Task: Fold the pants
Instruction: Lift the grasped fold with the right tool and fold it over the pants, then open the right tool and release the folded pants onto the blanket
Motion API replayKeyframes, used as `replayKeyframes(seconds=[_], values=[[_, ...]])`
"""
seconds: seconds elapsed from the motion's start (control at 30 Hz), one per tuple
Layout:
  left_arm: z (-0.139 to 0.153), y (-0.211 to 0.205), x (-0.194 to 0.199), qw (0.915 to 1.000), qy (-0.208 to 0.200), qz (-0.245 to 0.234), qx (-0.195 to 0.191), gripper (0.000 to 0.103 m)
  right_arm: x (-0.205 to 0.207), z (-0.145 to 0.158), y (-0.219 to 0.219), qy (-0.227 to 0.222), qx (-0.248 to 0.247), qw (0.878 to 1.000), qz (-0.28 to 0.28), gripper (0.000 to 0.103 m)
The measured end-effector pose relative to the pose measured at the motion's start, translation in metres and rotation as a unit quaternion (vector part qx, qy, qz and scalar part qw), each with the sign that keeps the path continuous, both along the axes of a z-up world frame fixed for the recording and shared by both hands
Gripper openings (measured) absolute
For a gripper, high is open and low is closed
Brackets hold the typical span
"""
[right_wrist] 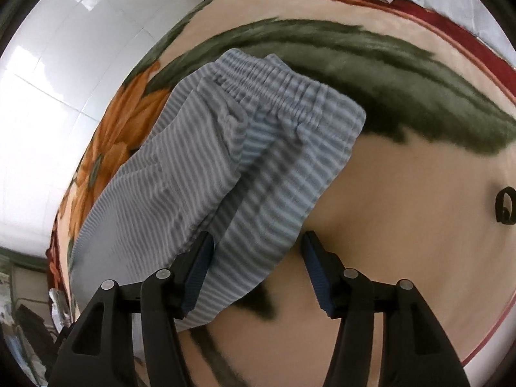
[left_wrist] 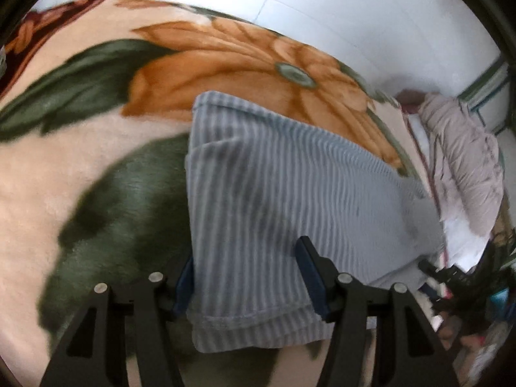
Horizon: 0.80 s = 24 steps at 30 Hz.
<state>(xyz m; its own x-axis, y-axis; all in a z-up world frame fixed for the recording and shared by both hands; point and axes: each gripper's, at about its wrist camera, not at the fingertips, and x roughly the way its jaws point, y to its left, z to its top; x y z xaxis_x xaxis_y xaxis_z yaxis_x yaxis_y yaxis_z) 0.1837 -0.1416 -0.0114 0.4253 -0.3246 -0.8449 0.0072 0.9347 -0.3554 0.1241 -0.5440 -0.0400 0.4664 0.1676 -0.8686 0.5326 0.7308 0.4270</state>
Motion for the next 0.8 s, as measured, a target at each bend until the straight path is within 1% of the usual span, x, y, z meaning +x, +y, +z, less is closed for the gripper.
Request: replayKeyframes(seconds=[0.03,0.07,0.1,0.13,0.17,0.2,0.23,0.27,0.33,0.4,0.47,0.57,0.67,0.8], values=[[-0.001,-0.002,-0.001,0.9999,-0.002,-0.001,0.011,0.047,0.0,-0.001,0.001,0.001,-0.001,1.0,-0.003,0.056],[-0.001,-0.002,-0.002,0.9999,-0.002,0.0,0.016,0.041,0.002,-0.001,0.002,0.001,-0.001,1.0,-0.004,0.045],[-0.001,-0.002,-0.002,0.9999,-0.001,0.001,0.013,0.028,0.003,0.0,0.003,0.0,-0.002,1.0,-0.004,0.04],[0.0,-0.001,-0.003,1.0,-0.001,0.003,0.008,0.016,0.003,0.001,0.005,-0.006,0.002,1.0,0.004,0.028],[0.002,-0.001,-0.003,1.0,-0.004,0.006,0.004,0.016,0.006,0.002,0.007,-0.014,0.009,1.0,0.009,0.021],[0.006,0.0,-0.005,0.9999,-0.012,0.011,0.005,0.014,0.005,0.005,0.008,-0.022,0.01,1.0,0.015,0.02],[0.011,-0.001,-0.008,0.9996,-0.025,0.012,0.008,0.013,0.005,0.005,0.008,-0.022,0.01,1.0,0.015,0.014],[0.017,-0.003,-0.011,0.9992,-0.036,0.008,0.015,0.013,0.004,0.007,0.008,-0.027,0.011,0.999,0.018,0.011],[0.03,-0.001,-0.017,0.9986,-0.051,0.005,0.015,0.013,0.0,0.016,0.009,-0.051,0.026,0.998,0.018,0.011],[0.043,0.006,-0.023,0.9984,-0.054,0.014,0.005,0.012,-0.005,0.025,0.012,-0.064,0.036,0.997,0.016,0.01],[0.054,0.012,-0.028,0.9983,-0.056,0.017,0.007,0.012,-0.014,0.038,0.016,-0.079,0.05,0.995,0.02,0.01],[0.069,0.029,-0.041,0.9976,-0.056,0.029,0.026,0.012,-0.028,0.053,0.035,-0.087,0.062,0.994,0.037,0.01],[0.076,0.056,-0.058,0.9976,-0.043,0.043,0.034,0.012,-0.043,0.063,0.058,-0.096,0.071,0.991,0.054,0.01],[0.084,0.093,-0.091,0.9949,-0.038,0.059,0.072,0.012,-0.068,0.064,0.092,-0.093,0.104,0.988,0.072,0.01]])
